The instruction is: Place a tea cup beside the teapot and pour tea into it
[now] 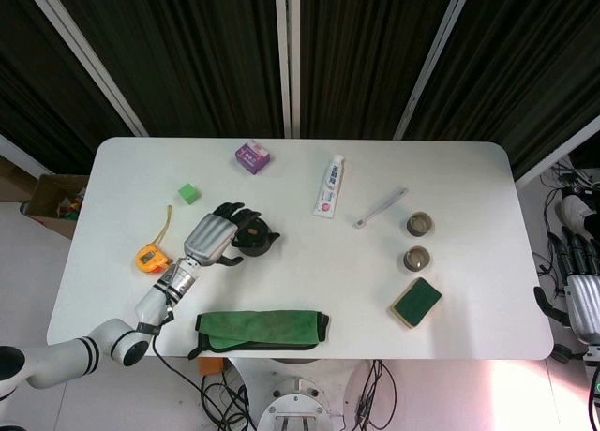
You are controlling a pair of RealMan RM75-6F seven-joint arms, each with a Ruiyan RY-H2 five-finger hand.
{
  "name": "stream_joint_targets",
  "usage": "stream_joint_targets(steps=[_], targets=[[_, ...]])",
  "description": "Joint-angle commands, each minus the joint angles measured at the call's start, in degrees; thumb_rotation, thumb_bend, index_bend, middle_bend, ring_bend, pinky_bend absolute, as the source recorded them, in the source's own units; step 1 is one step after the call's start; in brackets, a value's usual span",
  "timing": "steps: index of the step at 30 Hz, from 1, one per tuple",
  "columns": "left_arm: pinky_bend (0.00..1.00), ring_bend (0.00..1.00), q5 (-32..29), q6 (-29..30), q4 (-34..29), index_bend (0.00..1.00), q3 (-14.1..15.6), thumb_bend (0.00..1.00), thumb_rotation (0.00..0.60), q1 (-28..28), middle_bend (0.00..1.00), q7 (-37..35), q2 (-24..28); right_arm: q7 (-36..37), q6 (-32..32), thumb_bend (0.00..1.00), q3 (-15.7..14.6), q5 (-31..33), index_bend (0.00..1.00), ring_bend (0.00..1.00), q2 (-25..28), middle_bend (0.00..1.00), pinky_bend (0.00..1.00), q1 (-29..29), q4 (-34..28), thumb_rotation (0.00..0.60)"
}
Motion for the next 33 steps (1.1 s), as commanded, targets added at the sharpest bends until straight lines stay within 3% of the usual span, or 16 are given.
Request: stream_joint_targets(steps=[1,16,22,27,33], targets=[[0.16,0.12,-0.11,0.10,-0.11,0.16,0.18,0.15,0.600,-0.03,0.19,0.20,0.00,0.02,-0.02,0.30,-0.08,0.01,0.00,0.00,-0.05,0.00,0.00,-0.05,0.13,0.600],[0.16,0.12,-0.58,0.55,0.24,0.16,0.65,0.15,0.600,-0.48,0.19,0.17,-0.28,-1.87,-4.69,0.30,-0.01,0.42,0.00,0.00,-1.61,0.00,0.00,2.85,1.66,0.600],[0.16,0.12,-0.35,0.96,0.41,0.16,1.02,0.15,0.600,-0.49,0.19,0.04,-0.38,-8.27,-12.42,0.24,0.04,-0.34,0.00,0.00,-1.21,0.00,0.00,8.30,2.85,0.600],[0.16,0.12,-0.46,1.38,-0.20,0.16,0.89,0.15,0.600,-0.51,0.19,0.09,0.01,-19.05,-21.28,0.23,0.39,-0.80,0.00,0.00,-0.67,0.00,0.00,14.95,3.10,0.600],[0.16,0.12,-0.98,1.50,-0.02,0.16,0.73,0.15,0.600,-0.57,0.19,0.16,-0.36,-26.22,-30.94,0.22,0.93,1.89,0.00,0.00,-4.06,0.00,0.00,21.74,3.25,0.600]])
